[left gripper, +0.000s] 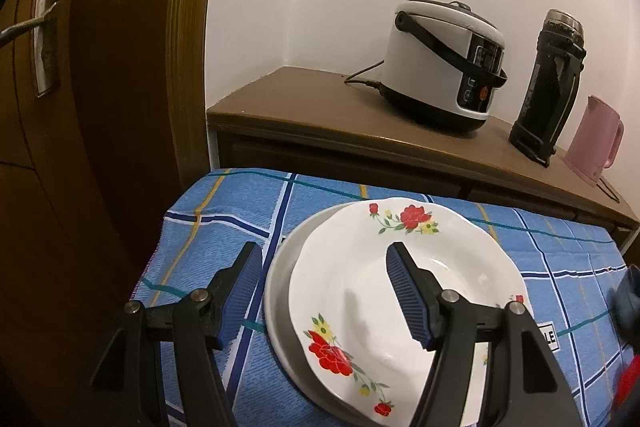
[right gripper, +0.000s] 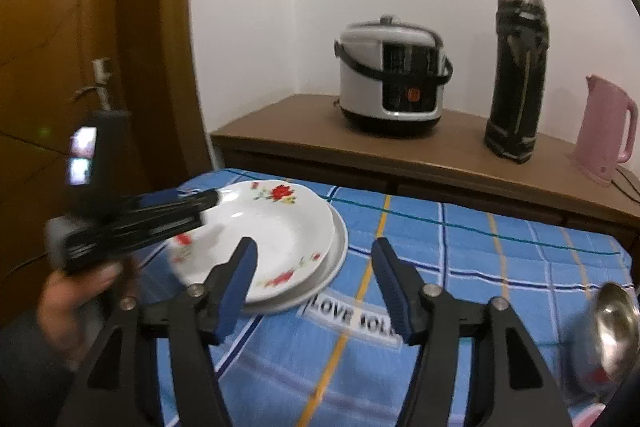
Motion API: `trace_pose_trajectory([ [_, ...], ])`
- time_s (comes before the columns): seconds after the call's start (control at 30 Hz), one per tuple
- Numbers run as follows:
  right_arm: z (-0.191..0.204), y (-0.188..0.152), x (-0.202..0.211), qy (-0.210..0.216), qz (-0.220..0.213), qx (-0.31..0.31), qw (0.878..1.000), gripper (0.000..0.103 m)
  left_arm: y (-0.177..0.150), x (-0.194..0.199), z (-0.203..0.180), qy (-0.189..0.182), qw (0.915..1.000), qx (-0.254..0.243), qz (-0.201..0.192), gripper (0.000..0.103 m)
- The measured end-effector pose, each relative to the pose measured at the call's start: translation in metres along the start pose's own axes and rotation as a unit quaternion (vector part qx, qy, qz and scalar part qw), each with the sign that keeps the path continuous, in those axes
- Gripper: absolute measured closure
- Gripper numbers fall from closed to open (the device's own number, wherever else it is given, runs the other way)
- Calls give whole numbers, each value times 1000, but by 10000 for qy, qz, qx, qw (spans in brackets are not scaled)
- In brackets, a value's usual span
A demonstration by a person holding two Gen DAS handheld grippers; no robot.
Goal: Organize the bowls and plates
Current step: 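Open both tools and withdraw from the plate stack, then move both tools toward the pink plastic bowl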
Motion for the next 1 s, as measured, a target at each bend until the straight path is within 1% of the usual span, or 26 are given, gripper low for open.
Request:
trace_pose_trajectory([
  [0.07, 4, -7, 24, 11, -23, 49, 10000, 42, 1, 4, -2, 62, 10000, -10, -64, 36],
  [0.13, 0, -17, 50, -132, -43, 89, 9999, 42, 0, 12, -11, 23, 10000, -35, -70, 36],
  [0.2, -17, -28, 83, -319, -150, -100, 9993, 42, 0, 32, -29, -200, 9996, -98, -165, 36],
  [0.23, -25, -32, 93, -387, -183, -209, 9989, 42, 0, 44, -39, -309, 9991, -189, -225, 36],
  [0.27, -39, -38, 111, -561, -226, -377, 9975, 42, 0, 58, -54, -432, 9981, -331, -291, 36],
  [0.37, -70, -54, 150, -1019, -295, -638, 9923, 42, -6, 104, -104, -953, 9919, -724, -429, 36],
  [0.43, -88, -67, 170, -1290, -298, -768, 9882, 42, -19, 132, -140, -1343, 9850, -990, -446, 36],
  [0.47, -98, -73, 178, -1393, -288, -851, 9862, 42, -29, 146, -158, -1580, 9801, -1117, -444, 36],
  [0.5, -106, -79, 184, -1473, -274, -929, 9843, 42, -40, 158, -179, -1863, 9735, -1264, -399, 36],
  [0.57, -122, -96, 196, -1627, -173, -1113, 9802, 45, -66, 176, -217, -2402, 9563, -1651, -219, 36],
  [0.67, -140, -115, 212, -1795, -57, -1282, 9754, 52, -90, 194, -255, -2744, 9345, -2260, -194, 36],
  [0.73, -150, -125, 222, -1884, -14, -1406, 9720, 56, -101, 207, -275, -2993, 9178, -2599, -204, 36],
  [0.77, -155, -127, 225, -1902, -5, -1453, 9709, 58, -104, 212, -282, -3094, 9113, -2709, -189, 36],
  [0.8, -159, -132, 229, -1933, 5, -1519, 9693, 59, -107, 216, -289, -3167, 9066, -2785, -150, 36],
  [0.83, -162, -136, 232, -1944, 13, -1563, 9684, 62, -111, 218, -294, -3232, 9026, -2843, -65, 36],
  [0.87, -164, -139, 234, -1941, 22, -1598, 9679, 64, -114, 218, -297, -3246, 9016, -2861, 7, 36],
  [1.0, -166, -144, 230, -1858, 116, -1602, 9694, 67, -127, 214, -296, -3267, 9021, -2813, 208, 36],
])
Point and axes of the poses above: each gripper's, at about its wrist camera, not at the fingertips, and x roughly against the way its jaws point, z to its left, y to its top, the point moved 10 cm from there along -x, roughly the way its jaws point, and after that the axes turned 14 degrees about y, right-handed, at the moved point
